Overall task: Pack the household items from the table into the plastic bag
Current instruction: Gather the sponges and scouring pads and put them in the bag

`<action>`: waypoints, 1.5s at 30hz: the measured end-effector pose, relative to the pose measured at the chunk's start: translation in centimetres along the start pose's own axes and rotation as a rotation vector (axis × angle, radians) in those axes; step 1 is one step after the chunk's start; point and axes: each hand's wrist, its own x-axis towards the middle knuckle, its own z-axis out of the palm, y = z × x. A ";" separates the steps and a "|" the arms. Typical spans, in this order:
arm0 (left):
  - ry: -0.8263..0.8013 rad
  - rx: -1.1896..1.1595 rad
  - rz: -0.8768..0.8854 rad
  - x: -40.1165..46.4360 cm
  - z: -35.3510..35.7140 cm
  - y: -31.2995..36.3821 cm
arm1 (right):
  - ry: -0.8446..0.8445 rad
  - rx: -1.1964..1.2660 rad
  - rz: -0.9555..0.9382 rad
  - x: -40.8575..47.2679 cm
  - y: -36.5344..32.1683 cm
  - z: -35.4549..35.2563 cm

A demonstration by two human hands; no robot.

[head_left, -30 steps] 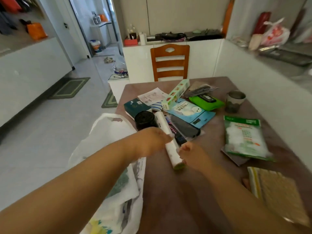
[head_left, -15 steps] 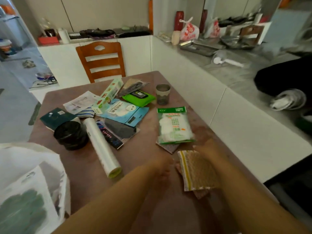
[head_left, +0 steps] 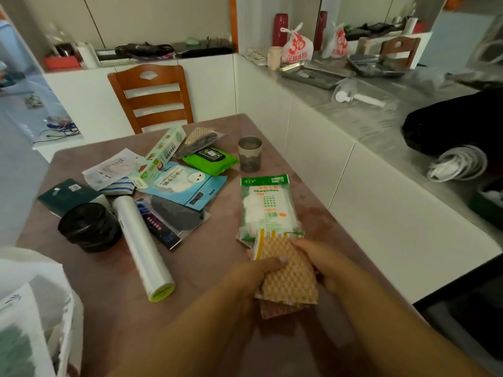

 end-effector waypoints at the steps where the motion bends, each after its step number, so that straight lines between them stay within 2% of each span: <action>1: 0.018 0.010 0.044 0.2 -0.6 1.2 | 0.002 0.036 -0.030 0.4 -1.1 0.1; 5: 0.165 -0.011 0.232 1.9 -2.5 6.0 | 0.135 0.120 -0.079 3.7 -5.3 -0.1; 9: 0.221 -0.084 0.204 4.5 -3.1 8.8 | 0.185 0.127 -0.066 10.5 -6.3 -0.6; 14: 0.231 -0.023 0.166 8.2 -3.0 9.6 | 0.088 0.199 -0.008 12.6 -6.7 0.8; 20: 0.290 0.144 0.104 10.2 -2.7 10.2 | -0.080 0.119 0.088 11.9 -7.2 1.8; 23: 0.280 0.113 0.119 10.1 -3.3 10.0 | -0.151 0.102 0.101 11.3 -7.0 2.0; 27: 0.172 0.054 0.079 9.4 -4.7 8.6 | -0.195 0.095 0.070 9.8 -7.2 3.2; 31: 0.156 0.018 0.104 4.6 -5.3 8.8 | -0.248 0.083 -0.010 7.4 -7.5 5.1; 39: 0.316 -0.028 0.241 -7.0 -8.9 6.9 | -0.500 0.087 -0.146 -0.5 -7.8 10.2; 45: 0.369 -0.096 0.317 -15.2 -11.8 2.8 | -0.628 0.012 -0.159 -6.3 -5.8 14.9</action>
